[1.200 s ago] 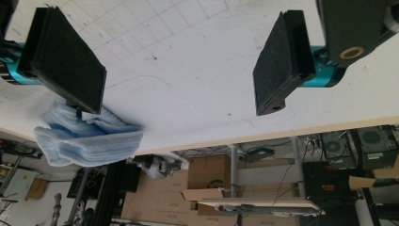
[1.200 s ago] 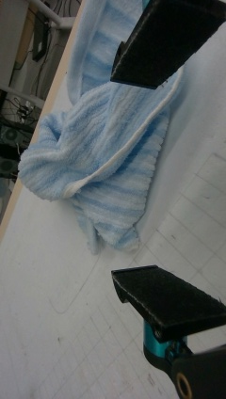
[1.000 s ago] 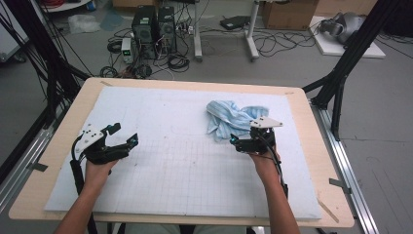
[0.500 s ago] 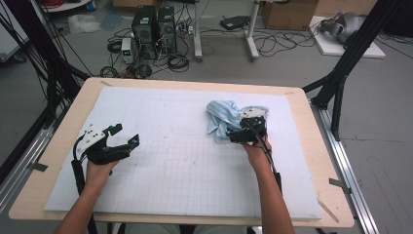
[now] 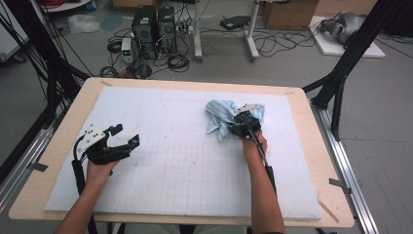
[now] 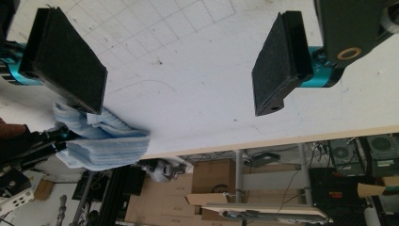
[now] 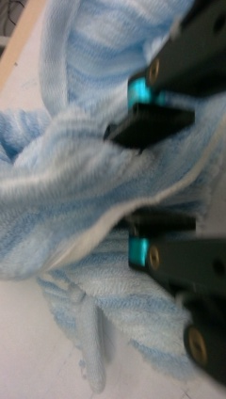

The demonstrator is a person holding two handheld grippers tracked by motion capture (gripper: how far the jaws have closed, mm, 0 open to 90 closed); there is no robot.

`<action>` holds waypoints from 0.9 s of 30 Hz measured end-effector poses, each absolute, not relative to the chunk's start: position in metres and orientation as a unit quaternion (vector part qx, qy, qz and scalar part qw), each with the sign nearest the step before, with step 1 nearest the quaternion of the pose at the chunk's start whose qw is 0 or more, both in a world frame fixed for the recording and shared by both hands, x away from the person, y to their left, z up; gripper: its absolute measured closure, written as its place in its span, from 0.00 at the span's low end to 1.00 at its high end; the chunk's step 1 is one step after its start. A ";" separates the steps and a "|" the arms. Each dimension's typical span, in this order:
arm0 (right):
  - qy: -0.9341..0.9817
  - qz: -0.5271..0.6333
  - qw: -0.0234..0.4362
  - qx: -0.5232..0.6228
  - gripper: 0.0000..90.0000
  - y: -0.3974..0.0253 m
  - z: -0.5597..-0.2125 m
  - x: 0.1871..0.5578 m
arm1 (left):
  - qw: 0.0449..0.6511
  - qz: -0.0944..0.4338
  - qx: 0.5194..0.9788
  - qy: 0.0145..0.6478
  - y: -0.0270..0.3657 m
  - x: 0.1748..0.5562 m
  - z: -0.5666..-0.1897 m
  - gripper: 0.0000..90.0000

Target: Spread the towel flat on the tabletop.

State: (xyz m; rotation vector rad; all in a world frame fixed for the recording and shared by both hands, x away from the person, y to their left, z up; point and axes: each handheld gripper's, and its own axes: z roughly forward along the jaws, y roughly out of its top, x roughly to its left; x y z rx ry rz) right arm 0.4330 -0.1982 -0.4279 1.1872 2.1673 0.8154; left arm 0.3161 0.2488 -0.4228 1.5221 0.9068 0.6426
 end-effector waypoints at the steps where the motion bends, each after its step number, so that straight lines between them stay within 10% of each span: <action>1: 0.802 0.308 0.266 0.438 0.82 -0.199 -0.426 0.431 | 0.588 0.275 0.654 0.390 0.249 0.316 -0.423 0.21; 27: 0.804 0.445 0.185 0.348 0.91 -0.164 -0.398 0.368 | 0.592 0.276 0.646 0.396 0.251 0.316 -0.422 0.22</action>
